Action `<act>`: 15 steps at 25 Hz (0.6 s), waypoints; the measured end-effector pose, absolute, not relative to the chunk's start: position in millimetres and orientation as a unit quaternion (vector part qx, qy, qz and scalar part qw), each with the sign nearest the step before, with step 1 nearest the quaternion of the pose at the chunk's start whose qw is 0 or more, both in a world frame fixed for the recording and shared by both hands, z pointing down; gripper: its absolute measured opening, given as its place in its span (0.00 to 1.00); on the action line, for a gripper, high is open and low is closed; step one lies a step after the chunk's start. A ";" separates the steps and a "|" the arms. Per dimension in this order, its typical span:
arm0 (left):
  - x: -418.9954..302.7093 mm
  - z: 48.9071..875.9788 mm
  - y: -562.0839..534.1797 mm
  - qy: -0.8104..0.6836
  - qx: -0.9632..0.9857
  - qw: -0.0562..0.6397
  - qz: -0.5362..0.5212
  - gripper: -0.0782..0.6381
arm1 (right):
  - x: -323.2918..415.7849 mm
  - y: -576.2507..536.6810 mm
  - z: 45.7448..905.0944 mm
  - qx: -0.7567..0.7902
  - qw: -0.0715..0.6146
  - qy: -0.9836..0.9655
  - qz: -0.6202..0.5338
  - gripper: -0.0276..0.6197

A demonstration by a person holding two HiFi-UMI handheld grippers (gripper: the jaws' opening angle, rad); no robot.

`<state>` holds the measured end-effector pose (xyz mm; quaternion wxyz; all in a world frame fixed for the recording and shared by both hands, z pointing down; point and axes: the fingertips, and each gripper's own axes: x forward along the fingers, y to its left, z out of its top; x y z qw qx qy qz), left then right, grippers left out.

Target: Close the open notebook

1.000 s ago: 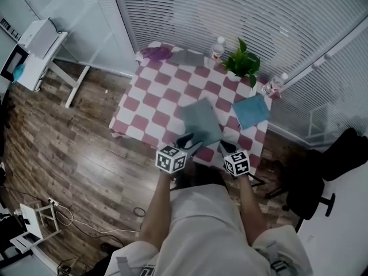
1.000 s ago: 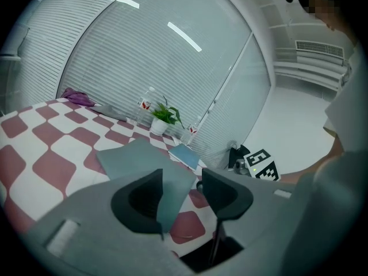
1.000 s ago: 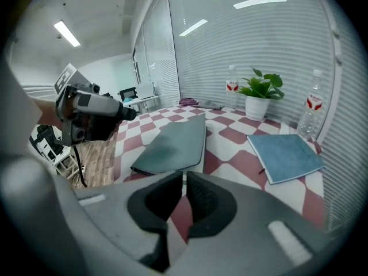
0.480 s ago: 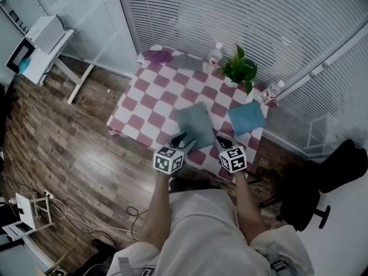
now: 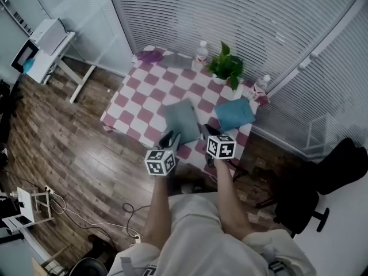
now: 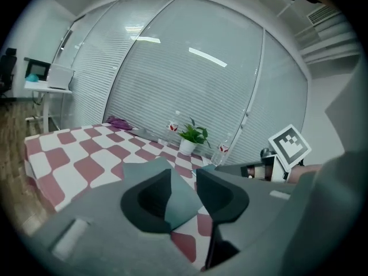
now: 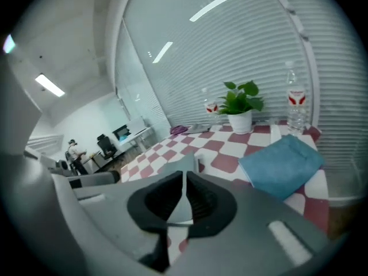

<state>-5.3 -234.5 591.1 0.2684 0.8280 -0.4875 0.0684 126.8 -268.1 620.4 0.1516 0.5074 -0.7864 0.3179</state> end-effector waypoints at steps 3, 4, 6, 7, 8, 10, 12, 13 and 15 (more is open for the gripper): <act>1.4 592.3 -218.3 -0.504 0.818 0.265 0.081 0.28 | 123.3 -248.9 615.8 0.469 0.192 -0.817 0.274 0.08; 2.2 593.0 -214.0 -0.510 0.814 0.265 0.082 0.26 | 124.7 -243.9 615.1 0.465 0.197 -0.821 0.266 0.08; 2.2 595.1 -204.8 -0.524 0.804 0.268 0.081 0.20 | 127.0 -233.9 615.4 0.459 0.189 -0.827 0.263 0.08; 2.0 596.4 -199.4 -0.530 0.800 0.269 0.080 0.17 | 128.2 -228.3 617.5 0.456 0.187 -0.829 0.263 0.08; 2.3 597.9 -193.7 -0.535 0.797 0.268 0.080 0.15 | 129.5 -223.0 620.5 0.454 0.188 -0.831 0.262 0.08; 4.1 600.6 -182.5 -0.540 0.795 0.264 0.082 0.12 | 131.8 -213.5 625.8 0.448 0.190 -0.834 0.260 0.08; 4.1 601.7 -172.0 -0.544 0.793 0.261 0.079 0.12 | 131.1 -205.7 628.3 0.440 0.188 -0.840 0.256 0.08; 3.9 601.8 -168.0 -0.547 0.793 0.259 0.076 0.12 | 130.4 -203.1 629.0 0.436 0.187 -0.843 0.252 0.07; 4.3 601.9 -163.8 -0.550 0.791 0.257 0.073 0.12 | 129.9 -201.7 630.1 0.429 0.186 -0.849 0.246 0.07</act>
